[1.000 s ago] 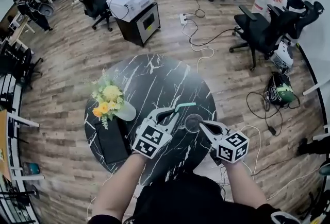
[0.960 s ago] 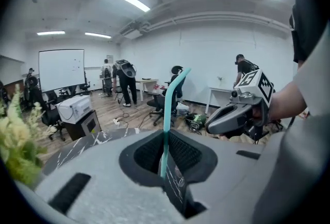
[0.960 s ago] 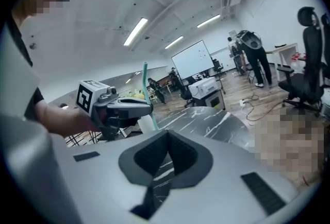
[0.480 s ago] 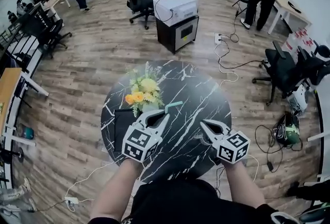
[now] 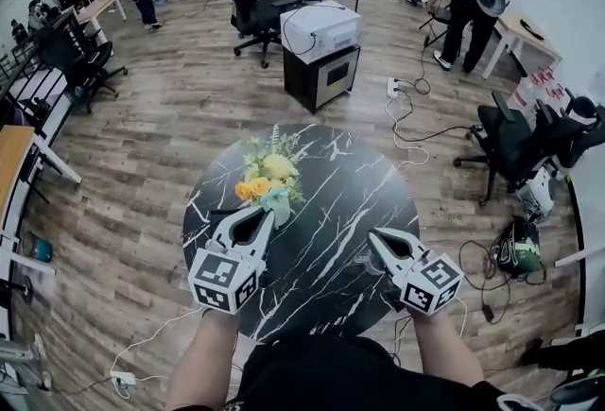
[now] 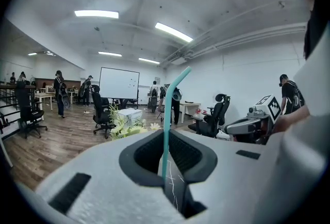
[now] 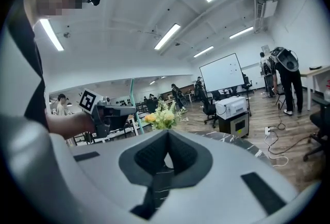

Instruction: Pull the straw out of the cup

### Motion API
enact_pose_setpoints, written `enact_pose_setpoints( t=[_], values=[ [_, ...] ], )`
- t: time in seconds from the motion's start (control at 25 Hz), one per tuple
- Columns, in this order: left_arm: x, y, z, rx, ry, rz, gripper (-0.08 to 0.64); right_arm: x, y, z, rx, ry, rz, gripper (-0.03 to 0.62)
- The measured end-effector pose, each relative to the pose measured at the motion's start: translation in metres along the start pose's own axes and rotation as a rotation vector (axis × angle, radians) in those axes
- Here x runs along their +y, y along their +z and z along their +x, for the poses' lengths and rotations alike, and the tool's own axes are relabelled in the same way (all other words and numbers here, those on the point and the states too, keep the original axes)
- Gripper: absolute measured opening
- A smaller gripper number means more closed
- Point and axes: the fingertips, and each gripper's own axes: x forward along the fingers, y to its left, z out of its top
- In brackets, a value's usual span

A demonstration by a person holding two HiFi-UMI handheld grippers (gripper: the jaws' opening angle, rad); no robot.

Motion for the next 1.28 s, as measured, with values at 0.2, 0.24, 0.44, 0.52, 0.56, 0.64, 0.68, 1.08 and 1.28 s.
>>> enact_pose_setpoints(
  t=[0.2,0.24,0.44,0.52,0.56,0.64,0.68,1.08,1.28],
  values=[
    [0.010,0.001,-0.006,-0.002,0.005,0.002,0.038,0.008,0.003,-0.005,-0.005,0.004,-0.028,0.003],
    [0.012,0.002,-0.008,-0.003,0.009,0.002,0.040,0.011,0.002,-0.004,-0.004,0.008,-0.027,0.003],
    [0.015,0.001,-0.011,0.002,0.011,0.012,0.038,0.027,-0.001,0.001,0.008,0.032,-0.054,0.003],
    [0.015,0.000,-0.012,0.004,0.009,0.012,0.038,0.031,-0.003,0.003,0.019,0.034,-0.066,0.003],
    [0.015,-0.001,-0.013,0.005,0.007,0.012,0.038,0.031,-0.004,0.003,0.023,0.035,-0.065,0.003],
    [0.014,-0.002,-0.012,0.007,0.002,0.014,0.038,0.031,-0.006,0.003,0.027,0.031,-0.058,0.003],
    [0.013,-0.003,-0.011,0.008,-0.002,0.015,0.038,0.030,-0.007,0.002,0.029,0.027,-0.054,0.003],
    [0.012,-0.006,-0.010,0.011,-0.018,0.015,0.038,0.030,-0.006,0.005,0.031,0.018,-0.050,0.003],
    [0.015,-0.004,-0.010,0.011,-0.018,0.010,0.038,0.029,-0.006,0.007,0.035,0.015,-0.049,0.003]
  ],
)
